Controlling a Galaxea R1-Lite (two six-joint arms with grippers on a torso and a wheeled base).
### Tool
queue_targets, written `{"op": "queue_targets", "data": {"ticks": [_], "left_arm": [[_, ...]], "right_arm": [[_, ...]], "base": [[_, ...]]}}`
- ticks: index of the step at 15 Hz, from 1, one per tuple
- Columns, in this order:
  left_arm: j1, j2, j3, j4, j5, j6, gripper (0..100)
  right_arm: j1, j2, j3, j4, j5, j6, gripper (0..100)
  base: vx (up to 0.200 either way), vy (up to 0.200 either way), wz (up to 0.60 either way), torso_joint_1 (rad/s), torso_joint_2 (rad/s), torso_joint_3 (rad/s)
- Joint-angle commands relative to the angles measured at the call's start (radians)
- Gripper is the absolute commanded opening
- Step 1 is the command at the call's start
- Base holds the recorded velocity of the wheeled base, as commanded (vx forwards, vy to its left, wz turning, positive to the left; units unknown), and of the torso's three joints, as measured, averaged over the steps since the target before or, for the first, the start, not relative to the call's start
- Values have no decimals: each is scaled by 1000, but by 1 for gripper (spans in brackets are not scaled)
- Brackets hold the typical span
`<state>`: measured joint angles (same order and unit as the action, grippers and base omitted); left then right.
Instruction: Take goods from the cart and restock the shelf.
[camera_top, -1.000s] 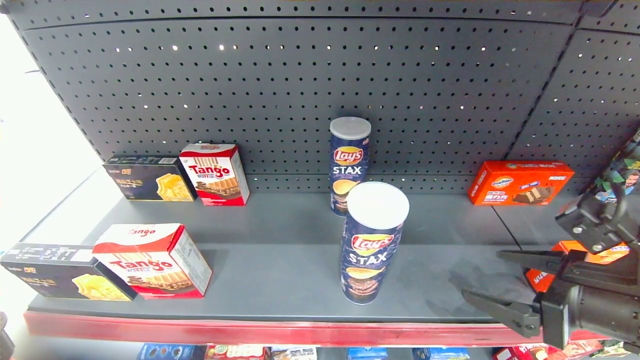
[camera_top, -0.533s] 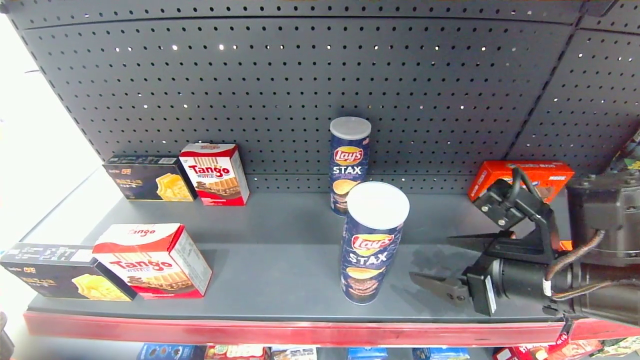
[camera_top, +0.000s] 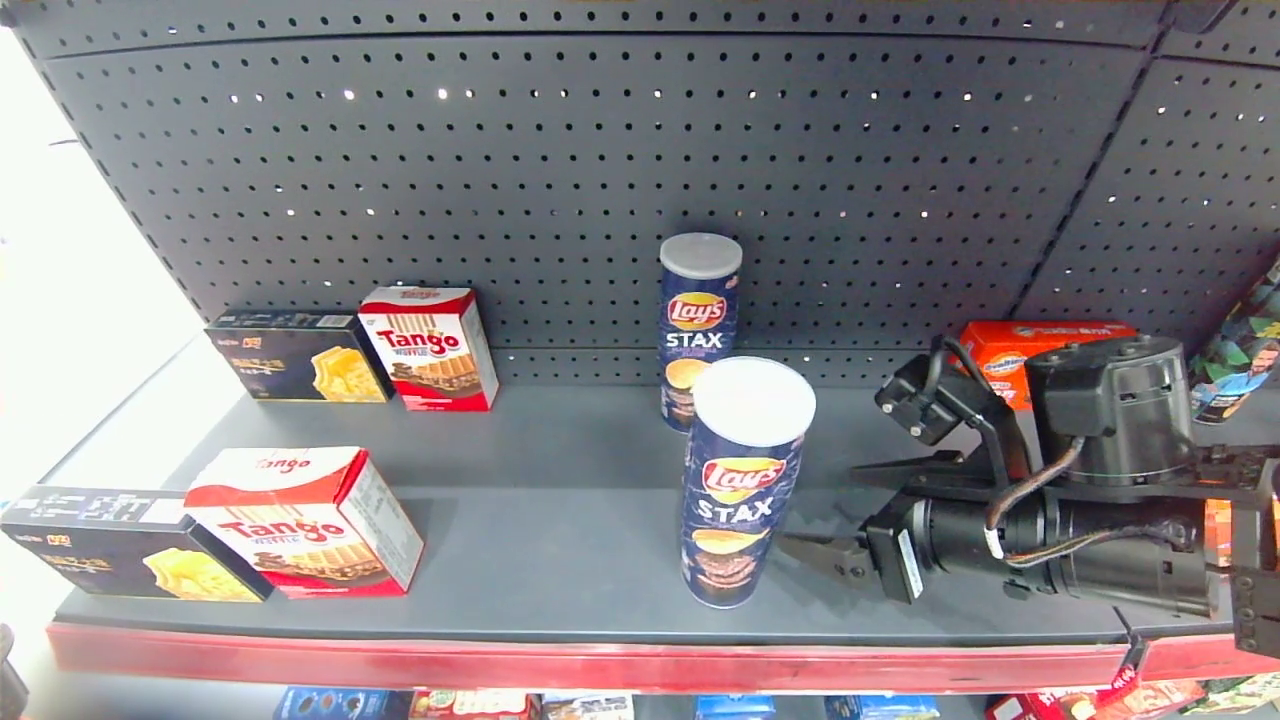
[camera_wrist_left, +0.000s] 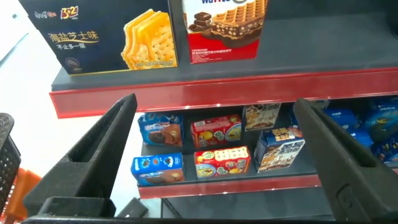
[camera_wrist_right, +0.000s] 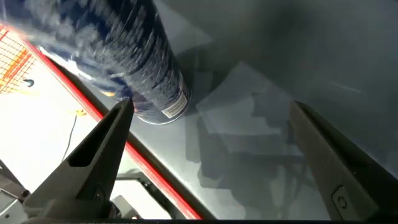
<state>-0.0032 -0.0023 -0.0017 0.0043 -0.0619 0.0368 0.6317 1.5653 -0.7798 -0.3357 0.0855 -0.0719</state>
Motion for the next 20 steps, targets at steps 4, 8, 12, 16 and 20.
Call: {"op": "queue_targets", "data": {"ticks": [4,8,12,16,20], "left_arm": [[0,2,0,0,1,0,100],[0,2,0,0,-1,0,100],[0,2,0,0,-1,0,100],[0,2,0,0,1,0,100],[0,2,0,0,1,0,100]], "right_arm": [[-10,9,-4,-11,-3,0,100],[-26,21,-21,-11,-3,-2,100],[-35,38,-27,-12,-3,-2,100],[-29,61,-52,-12,-3,-2,100],[-50,41,-41,-12,-3,-19,100]], "base": [[0,0,0,0,0,0],[0,0,0,0,0,0],[0,0,0,0,0,0],[0,0,0,0,0,0],[0,0,0,0,0,0]]}}
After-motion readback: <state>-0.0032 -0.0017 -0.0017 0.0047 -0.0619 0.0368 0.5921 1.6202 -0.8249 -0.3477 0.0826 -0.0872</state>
